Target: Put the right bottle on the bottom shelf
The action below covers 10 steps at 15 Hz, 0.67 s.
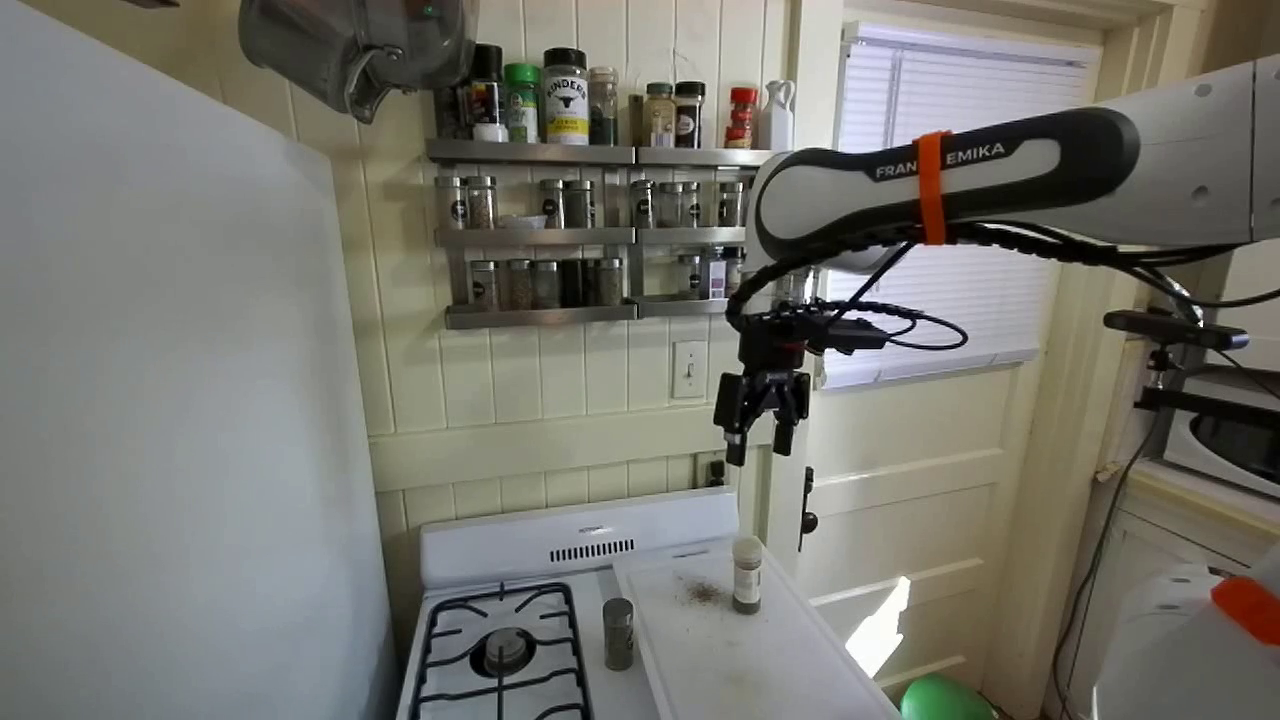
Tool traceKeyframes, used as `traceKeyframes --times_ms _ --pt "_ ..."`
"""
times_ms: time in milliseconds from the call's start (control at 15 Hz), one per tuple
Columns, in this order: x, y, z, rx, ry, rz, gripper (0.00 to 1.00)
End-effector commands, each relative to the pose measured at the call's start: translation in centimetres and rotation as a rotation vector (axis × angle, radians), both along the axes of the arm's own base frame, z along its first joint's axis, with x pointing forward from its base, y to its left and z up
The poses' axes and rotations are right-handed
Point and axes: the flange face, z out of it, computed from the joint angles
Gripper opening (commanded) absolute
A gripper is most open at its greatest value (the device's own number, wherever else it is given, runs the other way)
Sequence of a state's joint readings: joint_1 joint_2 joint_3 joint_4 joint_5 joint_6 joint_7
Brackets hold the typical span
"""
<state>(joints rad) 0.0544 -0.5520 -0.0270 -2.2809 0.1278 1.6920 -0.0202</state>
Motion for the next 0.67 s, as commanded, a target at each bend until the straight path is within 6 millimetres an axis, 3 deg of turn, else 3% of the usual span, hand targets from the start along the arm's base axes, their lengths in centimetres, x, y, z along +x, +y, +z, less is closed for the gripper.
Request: traceKeyframes --times_ms 0,200,600 --pt "0.0 -0.6 -2.0 -0.071 0.030 -0.129 1.00" --pt "-0.2 -0.5 -4.1 -0.152 0.004 -0.258 1.00" --pt "-0.1 1.7 -7.9 -0.355 -0.153 -0.402 1.00"
